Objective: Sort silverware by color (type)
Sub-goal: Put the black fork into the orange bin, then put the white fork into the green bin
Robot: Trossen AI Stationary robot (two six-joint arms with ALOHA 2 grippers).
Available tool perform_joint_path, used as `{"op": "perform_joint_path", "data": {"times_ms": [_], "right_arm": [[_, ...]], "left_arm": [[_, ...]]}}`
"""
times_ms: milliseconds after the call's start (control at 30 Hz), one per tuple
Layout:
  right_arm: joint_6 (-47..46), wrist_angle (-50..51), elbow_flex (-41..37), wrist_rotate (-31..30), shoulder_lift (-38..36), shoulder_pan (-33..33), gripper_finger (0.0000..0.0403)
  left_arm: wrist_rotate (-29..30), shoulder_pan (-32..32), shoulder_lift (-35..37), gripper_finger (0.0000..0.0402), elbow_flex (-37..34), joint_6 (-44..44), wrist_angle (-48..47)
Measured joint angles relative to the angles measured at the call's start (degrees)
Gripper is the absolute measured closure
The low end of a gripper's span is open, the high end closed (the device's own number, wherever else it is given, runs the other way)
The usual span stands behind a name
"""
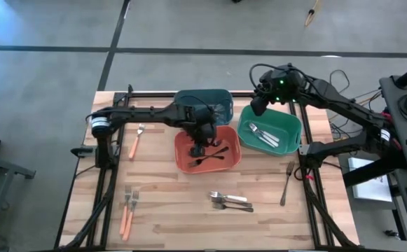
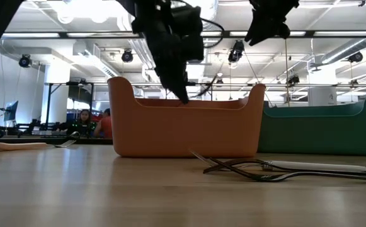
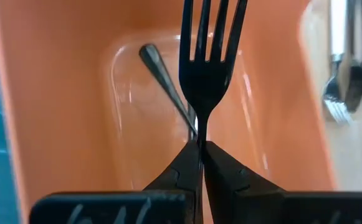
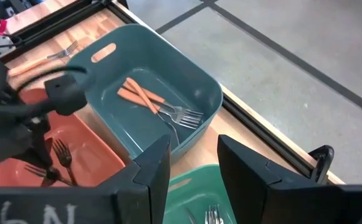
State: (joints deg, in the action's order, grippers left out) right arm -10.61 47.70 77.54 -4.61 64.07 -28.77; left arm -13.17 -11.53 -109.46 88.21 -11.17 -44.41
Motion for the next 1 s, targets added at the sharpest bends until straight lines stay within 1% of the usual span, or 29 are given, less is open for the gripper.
{"op": "perform_joint_path", "data": {"times_ms": [300,567,1000], "right_arm": [[0.5,0.2,0.0,0.0,0.4,0.0,0.0280],[1.1,0.4,0.0,0.0,0.4,0.0,0.0280],[1.2,0.5,0.0,0.0,0.4,0.0,0.0280]], "left_arm": [[1.1,-0.1,-5.0,0.0401,-0.4,1.8,-1.3],[1.0,-0.1,-5.3,0.0400,-0.4,2.9,-1.1],[1.6,-0.1,-5.2,0.0353,0.5,4.4,-2.4]]}}
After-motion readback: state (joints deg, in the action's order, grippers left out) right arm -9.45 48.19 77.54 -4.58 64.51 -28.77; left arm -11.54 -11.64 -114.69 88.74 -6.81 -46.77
